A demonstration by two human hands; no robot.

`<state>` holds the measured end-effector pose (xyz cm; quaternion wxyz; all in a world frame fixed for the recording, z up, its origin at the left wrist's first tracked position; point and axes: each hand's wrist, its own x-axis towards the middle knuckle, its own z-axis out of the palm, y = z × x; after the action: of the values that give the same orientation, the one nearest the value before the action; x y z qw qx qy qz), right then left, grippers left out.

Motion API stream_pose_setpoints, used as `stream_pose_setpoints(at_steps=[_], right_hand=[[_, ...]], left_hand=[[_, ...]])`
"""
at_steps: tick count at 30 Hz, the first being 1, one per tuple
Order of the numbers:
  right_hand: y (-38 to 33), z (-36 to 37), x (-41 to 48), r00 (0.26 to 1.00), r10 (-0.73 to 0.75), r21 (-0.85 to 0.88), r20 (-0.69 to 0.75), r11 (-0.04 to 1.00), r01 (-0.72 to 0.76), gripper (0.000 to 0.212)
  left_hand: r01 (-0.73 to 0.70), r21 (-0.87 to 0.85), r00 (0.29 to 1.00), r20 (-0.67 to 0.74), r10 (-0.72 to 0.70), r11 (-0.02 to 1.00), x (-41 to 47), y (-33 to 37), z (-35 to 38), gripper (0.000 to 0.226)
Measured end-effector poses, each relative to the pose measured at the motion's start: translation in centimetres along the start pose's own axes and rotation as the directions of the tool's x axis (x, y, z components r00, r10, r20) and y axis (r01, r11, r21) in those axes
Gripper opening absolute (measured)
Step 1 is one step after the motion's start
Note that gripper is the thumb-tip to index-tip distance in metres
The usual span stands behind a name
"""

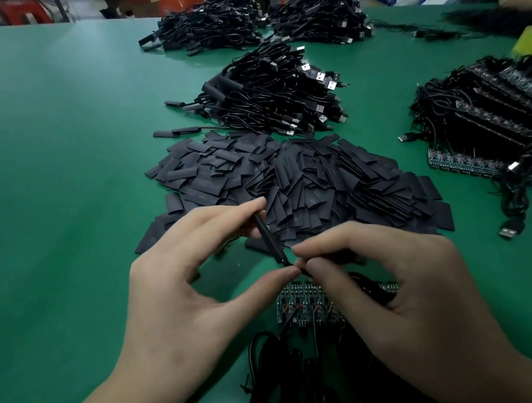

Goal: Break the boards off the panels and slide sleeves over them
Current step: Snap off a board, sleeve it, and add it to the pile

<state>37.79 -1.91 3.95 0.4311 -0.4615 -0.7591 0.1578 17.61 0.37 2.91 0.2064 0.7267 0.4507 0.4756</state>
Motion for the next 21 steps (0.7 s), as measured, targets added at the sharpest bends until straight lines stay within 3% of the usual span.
stream_pose_setpoints(at_steps=[14,18,21], right_hand=[[0.2,-0.1,0.1,0.995,0.049,0.035,0.085,0.998,-0.053,0.011],[0.7,-0.3,0.1,0.986,0.042,-0.093,0.164,0.995,-0.027,0.022],[1.0,-0.2,0.1,0.978,0.035,-0.201,0.208,0.980,0.008,0.025]], left_hand=[[-0.079,0.015,0.997,-0.016,0.079,0.997,0.0,-0.5,0.0,0.054],[0.014,-0.225,0.998,-0.053,-0.027,0.974,-0.1,-1.1,0.3,0.062],[0.067,-0.367,0.989,-0.100,-0.111,0.928,0.0,-1.5,0.4,0.056]])
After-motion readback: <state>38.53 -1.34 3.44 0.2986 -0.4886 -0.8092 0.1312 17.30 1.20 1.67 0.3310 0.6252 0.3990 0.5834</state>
